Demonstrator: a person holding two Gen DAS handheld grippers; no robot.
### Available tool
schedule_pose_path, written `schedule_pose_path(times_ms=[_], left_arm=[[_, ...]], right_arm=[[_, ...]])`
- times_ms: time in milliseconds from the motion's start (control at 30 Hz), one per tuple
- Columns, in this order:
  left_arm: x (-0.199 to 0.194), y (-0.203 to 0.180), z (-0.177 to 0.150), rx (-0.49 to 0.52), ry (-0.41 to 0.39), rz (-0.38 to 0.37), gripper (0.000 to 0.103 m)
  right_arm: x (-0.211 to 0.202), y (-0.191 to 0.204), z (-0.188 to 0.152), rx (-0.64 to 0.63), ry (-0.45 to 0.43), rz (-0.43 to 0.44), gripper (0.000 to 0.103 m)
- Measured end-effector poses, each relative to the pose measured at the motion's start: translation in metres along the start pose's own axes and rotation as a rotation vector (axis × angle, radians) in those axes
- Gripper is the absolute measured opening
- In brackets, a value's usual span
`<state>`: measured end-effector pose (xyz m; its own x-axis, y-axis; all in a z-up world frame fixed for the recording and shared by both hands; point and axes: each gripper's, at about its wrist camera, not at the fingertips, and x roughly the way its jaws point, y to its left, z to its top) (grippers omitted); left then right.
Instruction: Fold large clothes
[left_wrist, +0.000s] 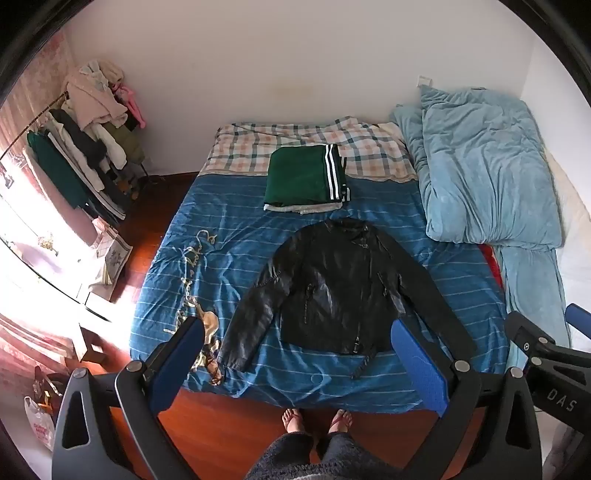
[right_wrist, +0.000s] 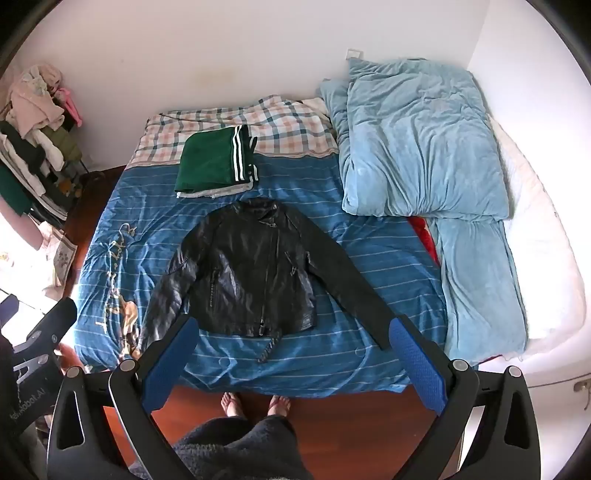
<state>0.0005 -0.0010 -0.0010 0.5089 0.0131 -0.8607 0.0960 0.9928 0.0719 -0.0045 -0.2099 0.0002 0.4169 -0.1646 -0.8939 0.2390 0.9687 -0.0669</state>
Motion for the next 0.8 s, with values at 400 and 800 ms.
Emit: schedule_pose_path(times_ms=[400, 800], left_arm=[[0.0012, -0.0030, -0.0010, -0.005, -0.011, -0.010, 0.103], [0.0013, -0.0064, -0.0007, -0.006, -0.005, -0.018, 0.103]], right_arm=[[0.0002, -0.0012, 0.0000, 0.002, 0.008, 0.005, 0.103], [-0.0041, -0.0019, -0.0034, -0.004, -0.003, 0.001, 0.103]])
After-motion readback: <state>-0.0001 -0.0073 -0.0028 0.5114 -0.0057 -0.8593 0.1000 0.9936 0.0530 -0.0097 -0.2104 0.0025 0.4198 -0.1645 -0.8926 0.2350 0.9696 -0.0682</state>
